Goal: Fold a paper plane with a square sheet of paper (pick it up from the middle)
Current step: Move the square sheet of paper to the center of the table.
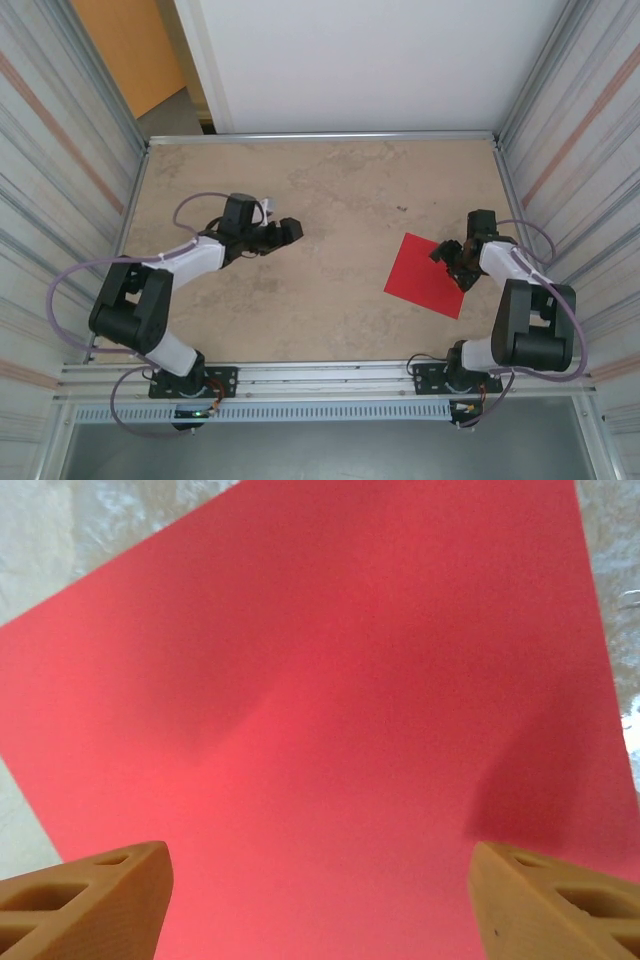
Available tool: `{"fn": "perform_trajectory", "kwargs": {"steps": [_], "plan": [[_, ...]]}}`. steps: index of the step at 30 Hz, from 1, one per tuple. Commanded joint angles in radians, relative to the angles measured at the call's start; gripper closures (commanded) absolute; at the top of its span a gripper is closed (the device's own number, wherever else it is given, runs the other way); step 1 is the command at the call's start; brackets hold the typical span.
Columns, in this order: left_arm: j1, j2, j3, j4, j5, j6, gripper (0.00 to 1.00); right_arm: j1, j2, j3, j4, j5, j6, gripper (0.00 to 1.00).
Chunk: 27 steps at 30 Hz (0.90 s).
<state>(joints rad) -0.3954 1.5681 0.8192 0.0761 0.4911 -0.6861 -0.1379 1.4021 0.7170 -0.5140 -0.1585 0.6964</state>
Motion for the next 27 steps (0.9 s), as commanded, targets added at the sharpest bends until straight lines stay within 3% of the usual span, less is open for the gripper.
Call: {"fn": "perform_trajectory", "kwargs": {"steps": [1,10,22,27], "plan": [[-0.017,0.031,0.044,0.026,0.034,-0.032,0.25,-0.002,0.029,-0.008,0.007,-0.017,0.002,0.24],[-0.026,0.082,0.085,0.015,0.048,-0.038,0.35,0.109,0.142,0.024,0.029,-0.041,0.049,0.26],[0.003,0.068,0.060,-0.033,0.018,-0.042,0.46,0.485,0.343,0.203,0.086,-0.089,0.225,0.27],[-0.001,0.069,0.040,-0.038,0.054,-0.052,0.50,0.633,0.432,0.229,0.205,-0.194,0.317,0.30]]}}
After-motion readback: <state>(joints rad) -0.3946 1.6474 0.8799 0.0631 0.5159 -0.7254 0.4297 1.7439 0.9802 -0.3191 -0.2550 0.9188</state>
